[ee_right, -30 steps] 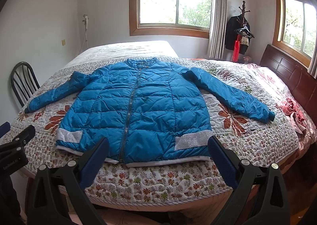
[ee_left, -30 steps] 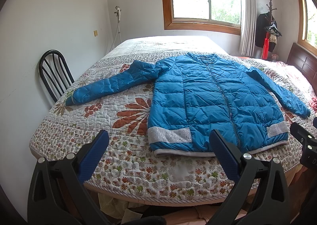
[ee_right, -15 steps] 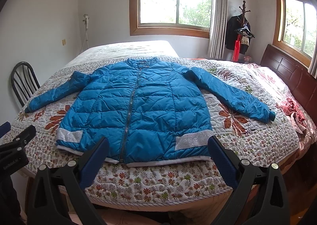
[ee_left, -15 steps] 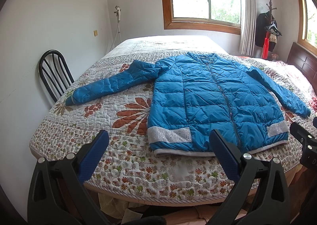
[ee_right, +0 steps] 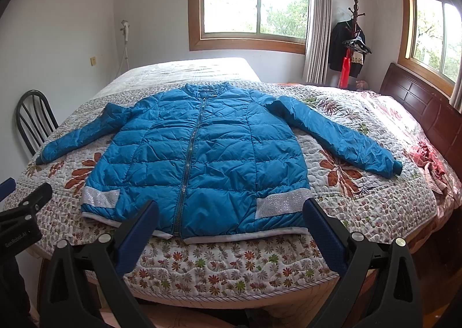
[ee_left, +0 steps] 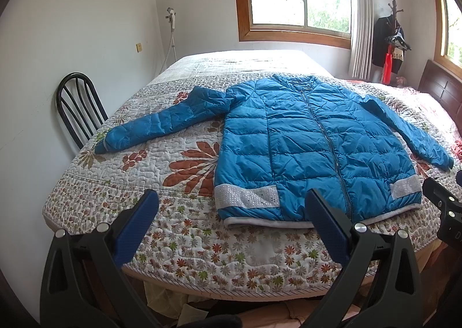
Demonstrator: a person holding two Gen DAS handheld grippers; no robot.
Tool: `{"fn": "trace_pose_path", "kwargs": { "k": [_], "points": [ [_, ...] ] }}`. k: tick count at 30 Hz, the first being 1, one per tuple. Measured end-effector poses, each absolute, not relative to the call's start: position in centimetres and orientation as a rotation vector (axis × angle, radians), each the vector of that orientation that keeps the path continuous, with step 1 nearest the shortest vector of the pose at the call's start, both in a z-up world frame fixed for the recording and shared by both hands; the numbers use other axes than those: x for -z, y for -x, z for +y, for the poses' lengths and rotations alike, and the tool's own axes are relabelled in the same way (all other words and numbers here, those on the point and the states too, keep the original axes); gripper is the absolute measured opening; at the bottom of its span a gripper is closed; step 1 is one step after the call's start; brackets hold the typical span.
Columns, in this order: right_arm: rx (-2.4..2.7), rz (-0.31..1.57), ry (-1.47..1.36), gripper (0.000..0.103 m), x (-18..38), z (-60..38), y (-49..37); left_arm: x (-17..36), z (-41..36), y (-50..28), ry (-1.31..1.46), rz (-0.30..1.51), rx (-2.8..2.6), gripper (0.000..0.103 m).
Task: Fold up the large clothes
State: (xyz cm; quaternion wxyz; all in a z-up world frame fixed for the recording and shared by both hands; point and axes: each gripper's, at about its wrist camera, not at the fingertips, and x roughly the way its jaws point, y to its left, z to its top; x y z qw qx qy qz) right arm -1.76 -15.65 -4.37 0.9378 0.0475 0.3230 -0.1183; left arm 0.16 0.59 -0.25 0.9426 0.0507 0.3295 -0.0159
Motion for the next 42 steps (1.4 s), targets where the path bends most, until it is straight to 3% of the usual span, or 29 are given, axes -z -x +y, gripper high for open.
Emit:
{"fn": "trace_pose_path", "kwargs": {
  "k": [21, 34, 42],
  "points": [
    [0.282, 0.697, -0.155, 0.099, 5.0, -21.9, -5.5, 0.5, -1.5, -7.5, -0.089, 0.706, 0.046, 0.100],
    [0.483, 0.767, -0.227, 0.099, 7.6, -37.1, -14.6, 1.9, -8.3, -23.1, -0.083, 0.761, 0.111, 0.100],
    [0.638, 0.903, -0.396, 0.099, 12.0, -49.3, -16.2, 6.6, -10.6, -28.5, -0.075, 0.862, 0.145, 0.100]
  ]
}}
